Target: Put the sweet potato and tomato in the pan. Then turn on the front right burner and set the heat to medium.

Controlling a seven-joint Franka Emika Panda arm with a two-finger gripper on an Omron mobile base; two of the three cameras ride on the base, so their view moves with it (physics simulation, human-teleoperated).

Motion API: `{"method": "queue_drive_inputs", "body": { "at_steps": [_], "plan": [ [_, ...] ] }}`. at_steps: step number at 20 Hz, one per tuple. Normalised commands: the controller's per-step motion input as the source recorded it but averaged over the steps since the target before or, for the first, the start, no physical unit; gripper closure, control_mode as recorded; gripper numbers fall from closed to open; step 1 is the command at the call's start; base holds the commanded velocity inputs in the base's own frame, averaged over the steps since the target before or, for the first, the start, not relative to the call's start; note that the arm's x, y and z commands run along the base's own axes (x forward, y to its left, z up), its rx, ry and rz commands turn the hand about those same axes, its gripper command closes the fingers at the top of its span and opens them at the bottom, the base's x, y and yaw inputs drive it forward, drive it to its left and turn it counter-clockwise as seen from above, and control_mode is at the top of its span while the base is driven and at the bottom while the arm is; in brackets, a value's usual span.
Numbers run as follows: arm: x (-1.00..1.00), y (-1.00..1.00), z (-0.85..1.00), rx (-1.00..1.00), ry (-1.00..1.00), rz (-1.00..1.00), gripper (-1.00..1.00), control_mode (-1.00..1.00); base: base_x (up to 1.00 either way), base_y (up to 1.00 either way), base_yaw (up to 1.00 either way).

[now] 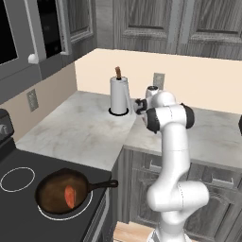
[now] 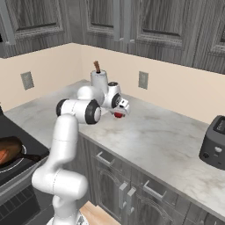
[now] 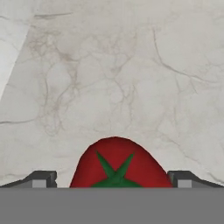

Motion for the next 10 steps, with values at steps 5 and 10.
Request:
{"method": "queue_drive_inputs", "body": {
  "at_steps": [5,10],
  "plan": [
    [0.07,0.0,-0.04,0.0,0.07,0.0,1.0,-1.0,0.0,0.0,0.0],
    [-0.1,-0.03,-0.06,0.0,0.07,0.0,1.0,-1.0,0.0,0.0,0.0]
  ]
}}
